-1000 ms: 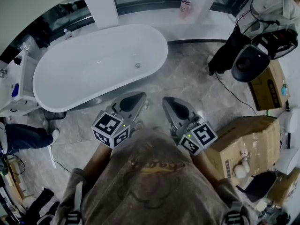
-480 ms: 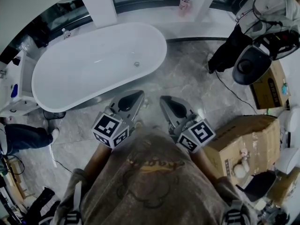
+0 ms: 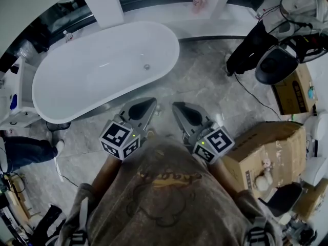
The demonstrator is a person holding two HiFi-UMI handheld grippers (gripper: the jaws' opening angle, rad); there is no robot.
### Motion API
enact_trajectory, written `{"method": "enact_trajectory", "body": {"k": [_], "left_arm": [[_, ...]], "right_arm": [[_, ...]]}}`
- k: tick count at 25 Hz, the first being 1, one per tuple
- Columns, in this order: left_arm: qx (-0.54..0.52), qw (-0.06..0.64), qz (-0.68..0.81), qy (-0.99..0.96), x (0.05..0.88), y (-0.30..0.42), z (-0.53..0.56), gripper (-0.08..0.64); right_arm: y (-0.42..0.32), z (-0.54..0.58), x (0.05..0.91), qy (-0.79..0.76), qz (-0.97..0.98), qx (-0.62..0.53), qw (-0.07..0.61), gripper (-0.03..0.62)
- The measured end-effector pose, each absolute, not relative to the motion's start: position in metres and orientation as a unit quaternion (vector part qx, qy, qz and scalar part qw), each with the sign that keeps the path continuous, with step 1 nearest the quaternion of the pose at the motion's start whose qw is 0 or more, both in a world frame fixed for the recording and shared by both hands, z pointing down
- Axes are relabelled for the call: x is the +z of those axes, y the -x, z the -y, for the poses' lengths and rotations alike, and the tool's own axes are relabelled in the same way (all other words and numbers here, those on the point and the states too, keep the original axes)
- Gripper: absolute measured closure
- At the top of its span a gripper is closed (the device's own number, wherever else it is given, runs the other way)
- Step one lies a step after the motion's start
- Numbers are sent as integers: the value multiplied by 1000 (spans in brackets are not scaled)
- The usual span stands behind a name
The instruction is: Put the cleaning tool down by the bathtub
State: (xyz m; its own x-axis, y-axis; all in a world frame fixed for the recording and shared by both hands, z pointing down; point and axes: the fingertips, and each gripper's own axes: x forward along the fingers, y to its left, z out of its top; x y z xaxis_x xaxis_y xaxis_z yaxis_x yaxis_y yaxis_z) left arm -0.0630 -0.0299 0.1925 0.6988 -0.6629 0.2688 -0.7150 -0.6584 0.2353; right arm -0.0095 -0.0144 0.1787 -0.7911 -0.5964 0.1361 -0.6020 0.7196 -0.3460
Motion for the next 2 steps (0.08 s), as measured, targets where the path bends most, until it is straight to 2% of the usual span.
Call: {"method": "enact_trajectory", "body": {"k": [2], "left_arm": [[91, 157, 380, -907, 196, 60, 31, 558]], "right_arm": [[9, 16, 181, -322, 927, 191, 10, 595]]}}
